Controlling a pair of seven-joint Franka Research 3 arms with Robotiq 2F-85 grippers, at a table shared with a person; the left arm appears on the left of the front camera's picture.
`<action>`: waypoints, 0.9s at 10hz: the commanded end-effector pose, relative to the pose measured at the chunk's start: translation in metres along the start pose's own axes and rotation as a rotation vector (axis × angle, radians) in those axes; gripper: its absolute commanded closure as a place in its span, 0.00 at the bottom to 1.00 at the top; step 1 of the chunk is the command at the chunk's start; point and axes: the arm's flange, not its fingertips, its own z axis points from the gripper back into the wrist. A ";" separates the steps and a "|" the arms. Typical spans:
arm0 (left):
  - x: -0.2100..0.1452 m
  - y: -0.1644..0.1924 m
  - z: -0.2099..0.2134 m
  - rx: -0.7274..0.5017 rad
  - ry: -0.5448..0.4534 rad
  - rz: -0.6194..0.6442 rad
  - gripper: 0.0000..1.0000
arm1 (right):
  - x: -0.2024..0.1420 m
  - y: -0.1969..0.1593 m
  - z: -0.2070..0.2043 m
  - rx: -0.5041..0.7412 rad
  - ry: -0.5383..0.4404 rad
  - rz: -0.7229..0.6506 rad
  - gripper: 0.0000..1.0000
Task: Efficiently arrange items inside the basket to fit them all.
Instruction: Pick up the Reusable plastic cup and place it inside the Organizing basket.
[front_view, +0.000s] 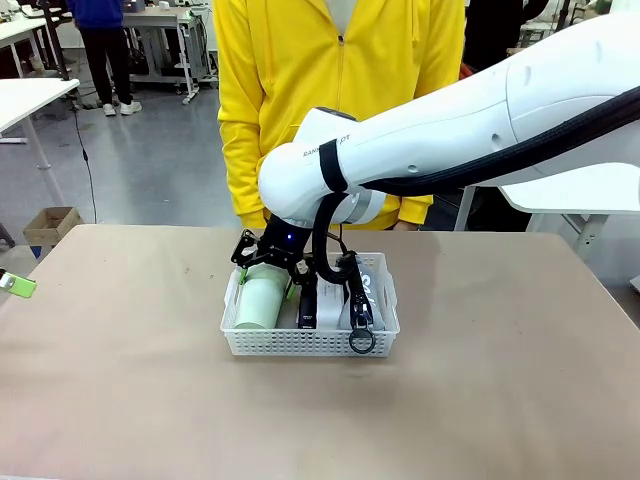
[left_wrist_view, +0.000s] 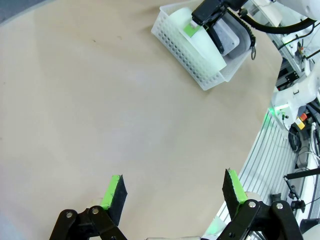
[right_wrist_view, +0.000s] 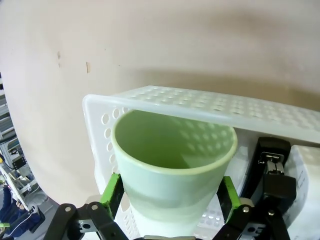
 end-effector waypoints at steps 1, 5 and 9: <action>-0.002 -0.002 0.000 0.008 0.006 0.004 0.00 | -0.003 -0.011 0.020 0.051 0.023 0.051 0.00; -0.002 -0.002 0.000 0.008 0.006 0.004 0.00 | -0.028 -0.088 0.128 0.340 0.081 0.084 0.00; -0.002 -0.002 0.000 0.008 0.006 0.004 0.00 | -0.077 -0.219 0.206 0.703 0.028 0.005 0.00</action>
